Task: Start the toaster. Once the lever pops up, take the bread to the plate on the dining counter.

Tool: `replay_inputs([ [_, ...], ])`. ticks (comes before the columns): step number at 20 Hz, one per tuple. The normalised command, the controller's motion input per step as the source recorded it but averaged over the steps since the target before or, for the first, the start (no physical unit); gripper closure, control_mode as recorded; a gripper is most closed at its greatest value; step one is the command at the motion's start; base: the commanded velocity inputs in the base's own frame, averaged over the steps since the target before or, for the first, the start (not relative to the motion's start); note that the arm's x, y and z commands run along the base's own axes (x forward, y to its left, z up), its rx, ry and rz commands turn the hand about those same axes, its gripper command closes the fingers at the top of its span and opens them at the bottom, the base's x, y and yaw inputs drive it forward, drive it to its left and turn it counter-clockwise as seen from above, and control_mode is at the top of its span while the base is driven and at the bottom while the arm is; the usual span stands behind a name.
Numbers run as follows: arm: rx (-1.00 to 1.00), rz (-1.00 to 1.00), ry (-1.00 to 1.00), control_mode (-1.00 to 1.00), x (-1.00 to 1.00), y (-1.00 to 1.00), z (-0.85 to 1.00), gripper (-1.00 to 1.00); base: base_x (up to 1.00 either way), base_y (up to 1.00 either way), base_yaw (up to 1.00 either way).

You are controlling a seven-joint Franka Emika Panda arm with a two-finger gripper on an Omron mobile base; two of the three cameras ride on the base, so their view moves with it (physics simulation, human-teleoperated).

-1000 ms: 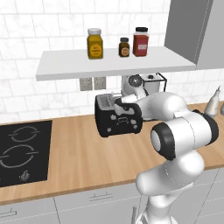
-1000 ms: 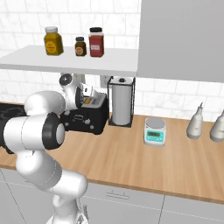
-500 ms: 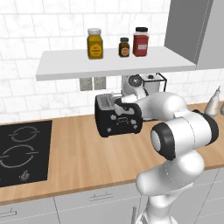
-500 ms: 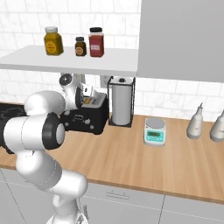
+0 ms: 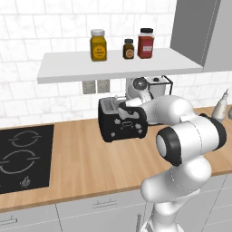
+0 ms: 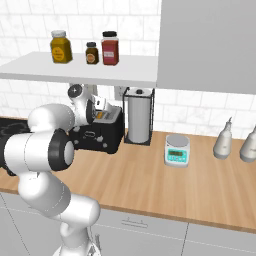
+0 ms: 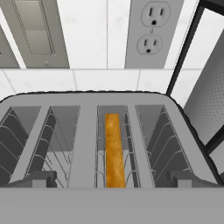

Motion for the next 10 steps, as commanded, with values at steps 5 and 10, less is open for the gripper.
replay_inputs([
  [5, 0.0, 0.0, 0.0, -1.0, 0.0, 0.0, 0.0, -1.0, 0.0, 0.0, 0.0],
  [10, 0.0, 0.0, 0.0, -1.0, 0.0, 0.0, 0.0, -1.0, 0.0, 0.0, 0.0],
])
